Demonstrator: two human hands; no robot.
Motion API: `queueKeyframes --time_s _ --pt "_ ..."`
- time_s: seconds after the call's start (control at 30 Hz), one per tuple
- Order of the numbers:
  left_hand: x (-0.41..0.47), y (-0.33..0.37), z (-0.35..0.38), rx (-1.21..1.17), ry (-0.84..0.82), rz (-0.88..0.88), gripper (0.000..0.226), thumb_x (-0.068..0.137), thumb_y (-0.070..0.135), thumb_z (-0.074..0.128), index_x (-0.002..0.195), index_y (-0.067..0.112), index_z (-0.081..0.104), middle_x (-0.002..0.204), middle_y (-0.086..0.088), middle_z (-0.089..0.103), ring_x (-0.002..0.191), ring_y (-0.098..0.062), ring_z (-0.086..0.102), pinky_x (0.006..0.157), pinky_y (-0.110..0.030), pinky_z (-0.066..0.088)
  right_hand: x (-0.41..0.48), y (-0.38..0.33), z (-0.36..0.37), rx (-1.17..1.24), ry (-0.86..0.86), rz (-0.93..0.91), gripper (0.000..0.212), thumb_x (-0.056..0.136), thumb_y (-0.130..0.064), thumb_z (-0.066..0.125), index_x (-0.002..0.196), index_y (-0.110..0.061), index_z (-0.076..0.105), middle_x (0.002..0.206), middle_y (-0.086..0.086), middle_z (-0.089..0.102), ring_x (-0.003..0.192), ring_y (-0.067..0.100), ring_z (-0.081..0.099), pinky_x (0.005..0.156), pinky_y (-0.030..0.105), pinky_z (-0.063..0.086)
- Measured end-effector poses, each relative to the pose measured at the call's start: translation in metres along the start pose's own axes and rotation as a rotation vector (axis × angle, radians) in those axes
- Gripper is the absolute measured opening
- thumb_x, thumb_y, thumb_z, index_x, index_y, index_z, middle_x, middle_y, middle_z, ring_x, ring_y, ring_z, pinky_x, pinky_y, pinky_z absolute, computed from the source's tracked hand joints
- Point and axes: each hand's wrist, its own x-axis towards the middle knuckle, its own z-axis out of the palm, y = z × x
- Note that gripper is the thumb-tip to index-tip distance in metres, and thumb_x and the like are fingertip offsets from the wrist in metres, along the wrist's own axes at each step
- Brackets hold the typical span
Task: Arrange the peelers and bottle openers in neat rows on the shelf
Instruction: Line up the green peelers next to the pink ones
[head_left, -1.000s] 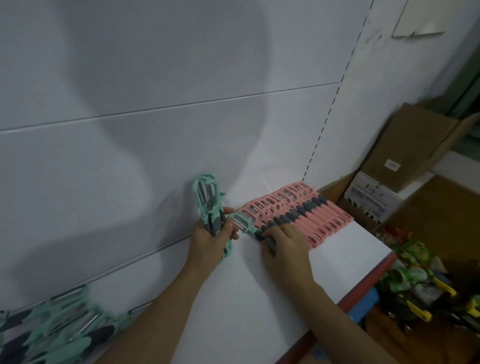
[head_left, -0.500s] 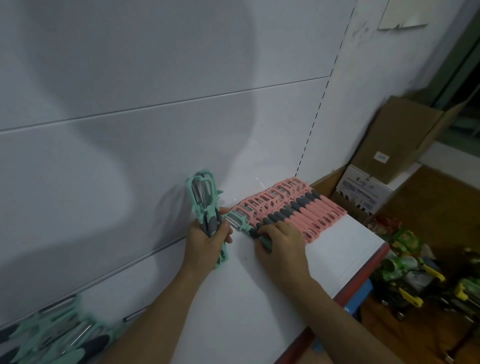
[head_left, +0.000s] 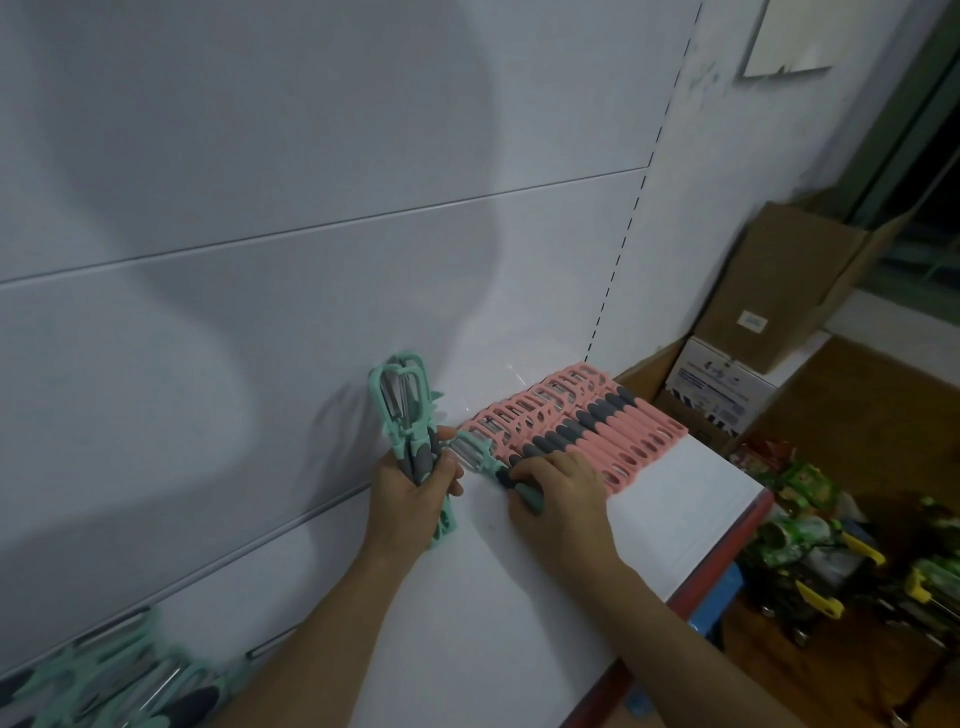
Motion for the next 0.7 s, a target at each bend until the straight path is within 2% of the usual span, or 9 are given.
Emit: queueKeyframes --time_s 0.23,0.4,0.47,0.53,0.6,0.67,0.7 --pt "0.001 -0.004 0.001 -0.004 0.011 -0.011 0.027 0.094 -0.007 0.062 0.105 0.016 0.07 0.067 0.003 0.067 0.056 -0.014 0.06 0.058 -0.025 0.054 0.002 0.0 0.001 -0.003 0.002 0.017 0.016 0.094 -0.031 0.069 0.108 -0.025 0.073 0.108 -0.007 0.068 0.1 0.013 0.052 0.091 0.033 0.046" --pt "0.001 -0.01 -0.003 -0.004 0.032 0.032 0.027 0.094 -0.001 0.066 0.107 0.018 0.054 0.074 -0.004 0.066 0.057 -0.02 0.062 0.059 -0.03 0.056 0.003 -0.004 0.001 -0.009 0.018 0.023 0.016 0.093 -0.032 0.069 0.106 -0.023 0.072 0.109 -0.007 0.068 0.102 0.015 0.052 0.092 0.033 0.044" --pt "0.001 -0.01 -0.002 -0.022 0.022 0.025 0.027 0.093 0.001 0.069 0.108 0.019 0.056 0.078 -0.006 0.07 0.058 -0.022 0.066 0.059 -0.031 0.058 0.002 -0.007 -0.001 -0.029 0.016 0.031 0.02 0.093 -0.034 0.069 0.108 -0.022 0.072 0.111 -0.006 0.067 0.104 0.016 0.052 0.094 0.037 0.044" --pt "0.002 -0.009 -0.001 -0.05 -0.008 0.0 0.024 0.091 0.005 0.075 0.11 0.013 0.063 0.083 -0.009 0.075 0.063 -0.026 0.072 0.059 -0.03 0.058 0.002 -0.013 -0.005 -0.021 0.104 -0.023 0.022 0.091 -0.036 0.071 0.106 -0.019 0.073 0.108 -0.002 0.066 0.1 0.018 0.054 0.088 0.038 0.045" --pt "0.001 -0.008 -0.001 -0.068 -0.07 0.012 0.022 0.087 0.013 0.08 0.107 0.014 0.072 0.087 -0.009 0.078 0.072 -0.026 0.076 0.061 -0.029 0.06 0.006 -0.027 -0.011 0.13 0.165 -0.081 0.031 0.094 -0.043 0.063 0.111 -0.018 0.072 0.108 -0.004 0.065 0.1 0.014 0.055 0.083 0.034 0.047" --pt "0.0 -0.005 -0.001 -0.099 -0.152 0.042 0.026 0.08 0.025 0.083 0.106 0.025 0.078 0.096 -0.003 0.079 0.084 -0.02 0.078 0.067 -0.027 0.061 0.017 -0.044 -0.017 0.347 0.04 -0.039 0.041 0.096 -0.051 0.051 0.121 -0.024 0.069 0.117 -0.012 0.062 0.107 0.004 0.052 0.091 0.031 0.048" --pt "-0.001 -0.003 -0.001 -0.103 -0.192 0.054 0.028 0.078 0.029 0.083 0.106 0.031 0.079 0.099 0.0 0.079 0.089 -0.017 0.077 0.07 -0.025 0.06 0.022 -0.051 -0.019 0.431 -0.025 -0.024 0.039 0.096 -0.049 0.052 0.12 -0.025 0.07 0.117 -0.013 0.062 0.108 0.002 0.052 0.092 0.033 0.049"
